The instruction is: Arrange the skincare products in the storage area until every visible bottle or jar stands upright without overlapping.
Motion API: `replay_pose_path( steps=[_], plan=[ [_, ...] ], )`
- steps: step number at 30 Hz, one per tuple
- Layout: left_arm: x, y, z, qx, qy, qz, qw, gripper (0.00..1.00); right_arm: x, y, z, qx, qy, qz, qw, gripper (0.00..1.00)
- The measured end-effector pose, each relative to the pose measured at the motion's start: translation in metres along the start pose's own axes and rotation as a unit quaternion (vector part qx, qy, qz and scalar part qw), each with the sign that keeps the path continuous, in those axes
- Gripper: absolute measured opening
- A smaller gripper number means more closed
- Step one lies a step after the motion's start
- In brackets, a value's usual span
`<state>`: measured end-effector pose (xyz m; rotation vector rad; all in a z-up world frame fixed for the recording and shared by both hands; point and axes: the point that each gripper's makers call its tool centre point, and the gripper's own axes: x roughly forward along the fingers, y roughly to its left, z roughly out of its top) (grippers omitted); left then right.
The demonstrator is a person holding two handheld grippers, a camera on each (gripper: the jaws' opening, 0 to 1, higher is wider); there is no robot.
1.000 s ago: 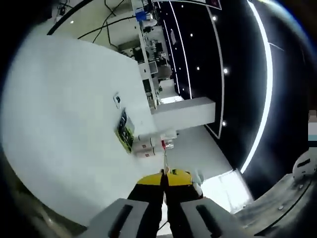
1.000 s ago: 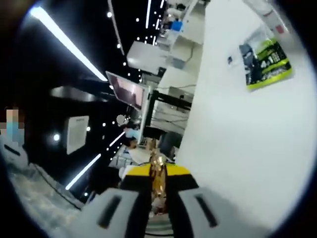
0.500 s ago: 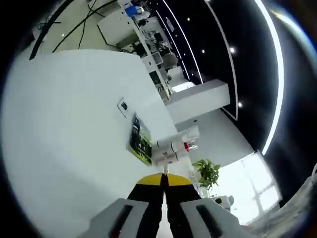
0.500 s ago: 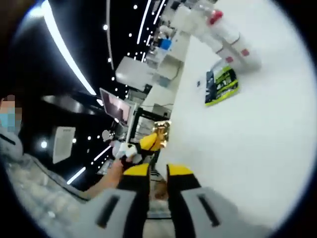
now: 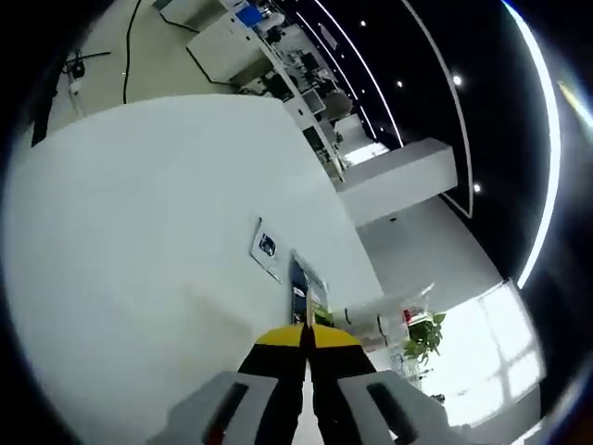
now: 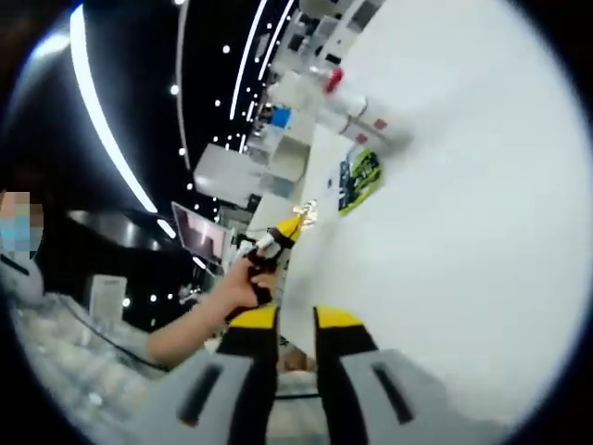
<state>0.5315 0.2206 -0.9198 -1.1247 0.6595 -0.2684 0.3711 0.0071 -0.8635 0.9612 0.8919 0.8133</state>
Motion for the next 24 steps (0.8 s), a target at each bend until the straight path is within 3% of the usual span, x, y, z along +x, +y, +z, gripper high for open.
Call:
replay_pose_path(
  steps=[3, 7, 9, 19, 24],
  plan=[
    [0.01, 0.001, 0.004, -0.012, -0.004, -0.001, 0.9999, 0.01, -0.006, -0.006, -0.002, 0.004, -0.002, -0.01, 0.9999, 0.14],
    [0.021, 0.014, 0.007, -0.01, -0.01, 0.026, 0.9996, 0.01, -0.013, -0.006, 0.002, 0.007, -0.009, -0.015, 0.9998, 0.14],
    [0.025, 0.019, 0.007, -0.03, -0.012, 0.035, 0.9989, 0.01, -0.015, -0.009, 0.004, 0.01, -0.011, -0.019, 0.9997, 0.14],
    [0.035, 0.024, -0.002, 0.014, 0.004, 0.063, 0.9979, 0.01, -0.018, -0.014, 0.009, 0.014, -0.008, -0.022, 0.9996, 0.14],
    [0.038, 0.037, -0.003, 0.063, 0.023, 0.099, 0.9929, 0.03, -0.018, -0.014, 0.009, 0.013, -0.003, -0.021, 0.9997, 0.14]
  ],
)
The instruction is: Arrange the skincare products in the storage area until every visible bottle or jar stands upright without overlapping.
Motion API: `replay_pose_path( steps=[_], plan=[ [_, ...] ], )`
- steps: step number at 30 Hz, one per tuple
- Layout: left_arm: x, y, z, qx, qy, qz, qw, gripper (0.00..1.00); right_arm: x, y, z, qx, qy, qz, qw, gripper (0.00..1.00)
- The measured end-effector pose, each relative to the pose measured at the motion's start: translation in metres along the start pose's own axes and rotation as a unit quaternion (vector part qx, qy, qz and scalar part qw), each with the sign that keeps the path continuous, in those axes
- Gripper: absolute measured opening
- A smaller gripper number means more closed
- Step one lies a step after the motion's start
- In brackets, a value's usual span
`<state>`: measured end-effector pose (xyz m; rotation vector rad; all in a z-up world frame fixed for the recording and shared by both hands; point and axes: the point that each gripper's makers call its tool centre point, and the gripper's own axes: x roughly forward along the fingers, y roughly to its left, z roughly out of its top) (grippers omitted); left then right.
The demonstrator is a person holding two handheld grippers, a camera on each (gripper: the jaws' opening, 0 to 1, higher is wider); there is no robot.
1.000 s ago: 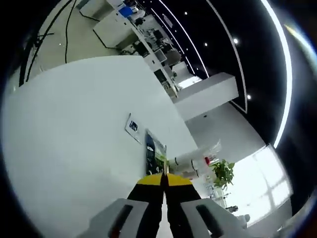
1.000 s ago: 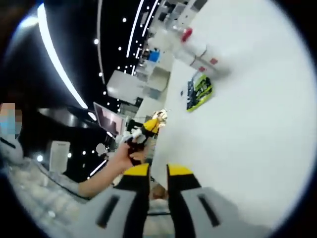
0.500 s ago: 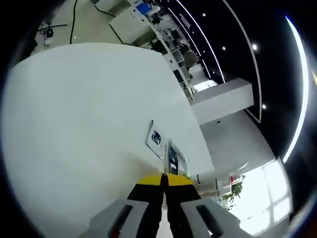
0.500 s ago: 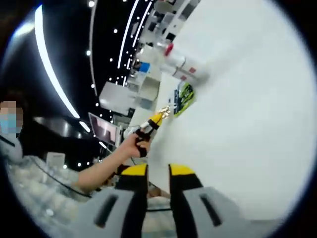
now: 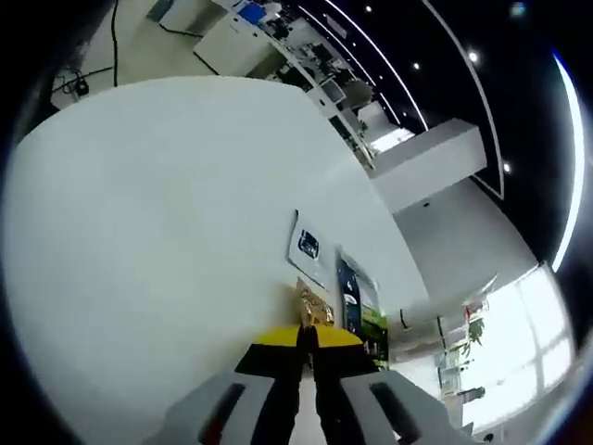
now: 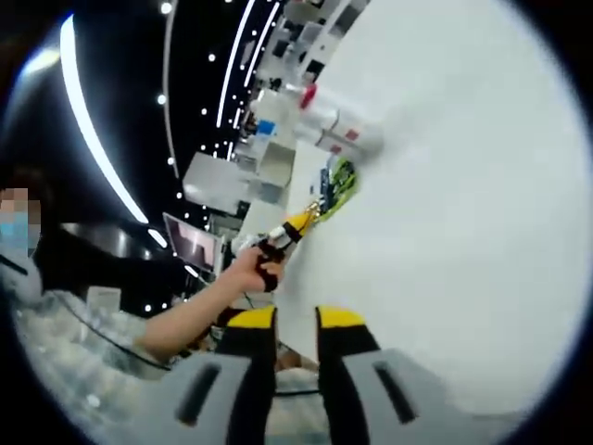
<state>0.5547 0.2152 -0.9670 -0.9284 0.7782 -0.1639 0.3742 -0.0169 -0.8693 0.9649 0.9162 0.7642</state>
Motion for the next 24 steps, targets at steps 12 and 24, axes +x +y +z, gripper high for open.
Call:
replay_pose_path(
  steps=[12, 24],
  plan=[
    [-0.004, 0.002, 0.004, 0.102, 0.042, 0.027, 0.9936, 0.05, 0.001, 0.0, 0.0, -0.003, 0.002, 0.001, 1.0, 0.15],
    [-0.011, 0.008, 0.005, 0.133, 0.059, 0.039, 0.9887, 0.11, 0.006, 0.006, -0.002, -0.01, 0.003, 0.007, 0.9999, 0.15]
  ],
)
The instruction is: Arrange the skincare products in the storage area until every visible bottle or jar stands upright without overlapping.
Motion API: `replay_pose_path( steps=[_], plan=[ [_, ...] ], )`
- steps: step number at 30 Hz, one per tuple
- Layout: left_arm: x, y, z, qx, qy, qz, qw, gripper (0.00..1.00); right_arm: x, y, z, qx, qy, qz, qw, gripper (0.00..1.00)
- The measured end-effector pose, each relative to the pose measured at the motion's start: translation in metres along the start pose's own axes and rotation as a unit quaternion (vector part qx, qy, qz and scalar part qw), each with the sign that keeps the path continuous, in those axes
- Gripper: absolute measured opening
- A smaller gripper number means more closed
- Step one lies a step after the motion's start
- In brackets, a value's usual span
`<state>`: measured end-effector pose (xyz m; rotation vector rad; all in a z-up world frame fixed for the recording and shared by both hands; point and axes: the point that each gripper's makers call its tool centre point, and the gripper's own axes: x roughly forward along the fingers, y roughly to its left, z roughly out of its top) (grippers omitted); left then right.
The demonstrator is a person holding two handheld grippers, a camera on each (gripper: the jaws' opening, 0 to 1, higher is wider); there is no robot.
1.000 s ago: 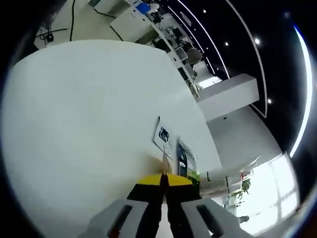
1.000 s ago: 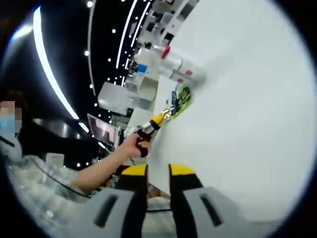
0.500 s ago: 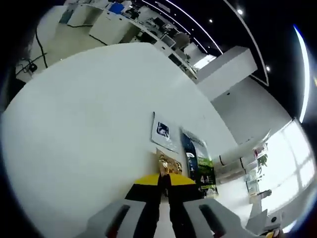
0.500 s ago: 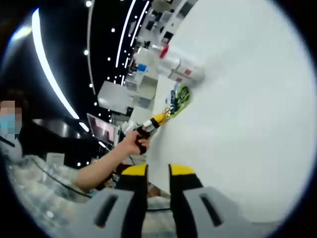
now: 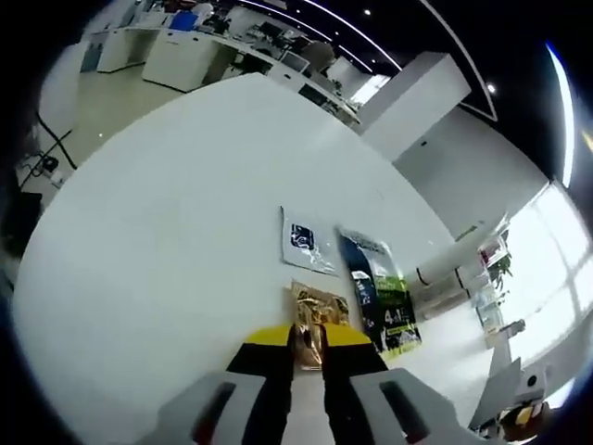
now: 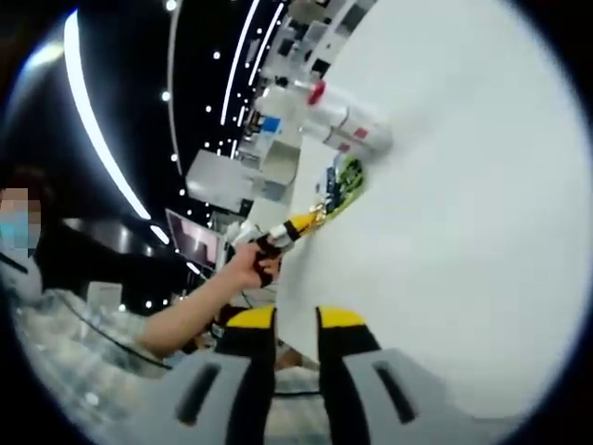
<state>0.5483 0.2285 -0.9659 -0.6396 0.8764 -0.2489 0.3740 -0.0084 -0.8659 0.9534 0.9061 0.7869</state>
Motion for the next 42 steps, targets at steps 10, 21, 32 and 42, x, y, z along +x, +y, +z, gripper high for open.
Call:
replay_pose_path(
  steps=[10, 21, 32, 42],
  plan=[
    [-0.042, -0.028, 0.042, -0.12, -0.145, -0.122, 0.9744, 0.21, 0.005, 0.002, -0.005, -0.002, 0.005, 0.004, 1.0, 0.15],
    [-0.091, -0.075, 0.047, -0.159, -0.196, -0.269, 0.9293, 0.26, 0.022, 0.008, -0.009, -0.005, 0.015, 0.015, 0.9998, 0.15],
    [-0.098, -0.097, -0.058, -0.075, -0.081, -0.23, 0.9668, 0.27, 0.035, 0.019, -0.007, -0.014, 0.013, 0.022, 0.9996, 0.16],
    [-0.145, -0.12, -0.067, -0.004, -0.104, -0.202, 0.9738, 0.28, 0.045, 0.04, 0.001, -0.103, 0.042, 0.049, 0.9926, 0.15]
  ],
)
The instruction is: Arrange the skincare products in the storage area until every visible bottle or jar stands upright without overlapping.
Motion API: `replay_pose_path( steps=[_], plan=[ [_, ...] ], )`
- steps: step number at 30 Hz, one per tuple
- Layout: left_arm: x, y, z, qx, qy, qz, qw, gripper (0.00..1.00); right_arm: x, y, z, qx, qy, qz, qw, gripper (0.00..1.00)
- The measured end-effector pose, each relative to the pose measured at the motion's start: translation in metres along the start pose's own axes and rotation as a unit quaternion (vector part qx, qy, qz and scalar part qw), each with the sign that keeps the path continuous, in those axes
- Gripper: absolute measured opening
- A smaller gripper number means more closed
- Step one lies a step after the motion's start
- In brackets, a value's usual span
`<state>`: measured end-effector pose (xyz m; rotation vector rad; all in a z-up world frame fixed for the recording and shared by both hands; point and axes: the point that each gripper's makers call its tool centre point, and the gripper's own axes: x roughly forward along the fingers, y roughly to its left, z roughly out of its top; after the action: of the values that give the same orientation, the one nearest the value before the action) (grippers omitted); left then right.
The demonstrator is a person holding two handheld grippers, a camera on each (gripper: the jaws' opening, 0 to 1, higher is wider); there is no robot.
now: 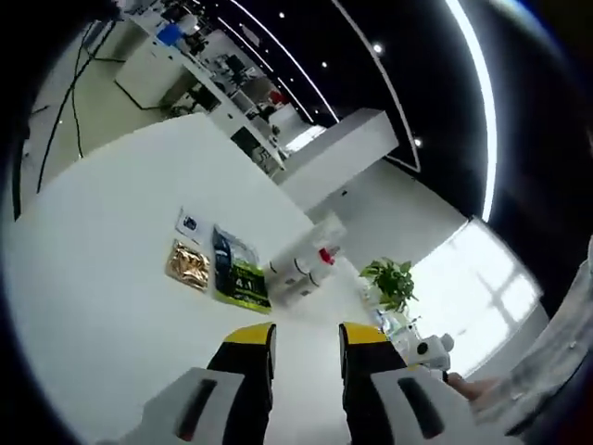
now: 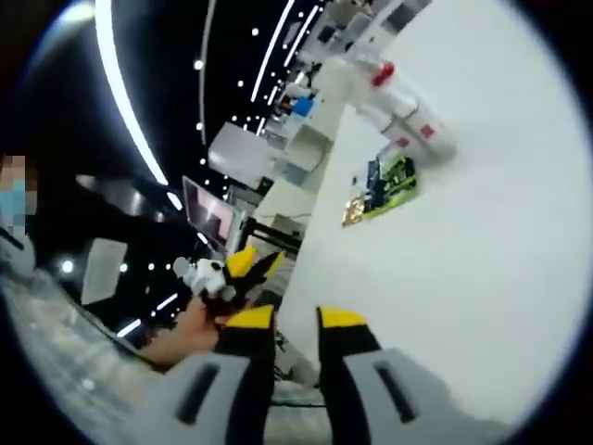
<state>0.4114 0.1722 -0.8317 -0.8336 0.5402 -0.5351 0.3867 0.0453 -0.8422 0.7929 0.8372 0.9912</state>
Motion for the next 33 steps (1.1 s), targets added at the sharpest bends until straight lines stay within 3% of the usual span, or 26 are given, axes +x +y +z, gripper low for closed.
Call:
replay_pose_path(
  steps=[4, 7, 9, 16, 20, 25, 26, 28, 31, 33],
  plan=[
    [-0.015, -0.024, 0.0, 0.011, 0.001, 0.002, 0.9999, 0.28, 0.0, 0.015, 0.027, -0.009, -0.02, 0.022, 0.9995, 0.15],
    [-0.023, -0.037, 0.001, 0.035, 0.004, 0.006, 0.9993, 0.28, -0.008, 0.041, 0.053, -0.041, -0.055, 0.049, 0.9965, 0.15],
    [-0.027, -0.044, 0.001, 0.041, 0.002, 0.008, 0.9991, 0.28, -0.017, 0.052, 0.06, -0.053, -0.063, 0.055, 0.9951, 0.15],
    [-0.039, -0.067, -0.003, 0.082, -0.009, 0.024, 0.9963, 0.28, -0.045, 0.057, 0.055, -0.142, -0.042, 0.034, 0.9885, 0.16],
    [-0.049, -0.079, -0.007, 0.123, -0.018, 0.04, 0.9914, 0.29, -0.063, 0.059, 0.048, -0.225, -0.022, 0.004, 0.9742, 0.19],
    [-0.058, -0.094, -0.016, 0.181, -0.02, 0.057, 0.9817, 0.33, -0.09, 0.064, 0.055, -0.283, -0.038, -0.025, 0.958, 0.27],
    [-0.059, -0.096, -0.018, 0.186, -0.019, 0.059, 0.9805, 0.34, -0.092, 0.064, 0.055, -0.286, -0.039, -0.028, 0.9572, 0.29],
    [-0.06, -0.099, -0.023, 0.193, -0.018, 0.061, 0.9791, 0.37, -0.1, 0.066, 0.059, -0.31, -0.053, -0.041, 0.9485, 0.34],
    [-0.063, -0.099, -0.028, 0.198, -0.02, 0.074, 0.9772, 0.44, -0.11, 0.072, 0.059, -0.308, -0.063, -0.036, 0.9487, 0.36],
    [-0.064, -0.1, -0.03, 0.206, -0.025, 0.081, 0.9749, 0.47, -0.115, 0.072, 0.063, -0.323, -0.079, -0.05, 0.9418, 0.45]
  ],
)
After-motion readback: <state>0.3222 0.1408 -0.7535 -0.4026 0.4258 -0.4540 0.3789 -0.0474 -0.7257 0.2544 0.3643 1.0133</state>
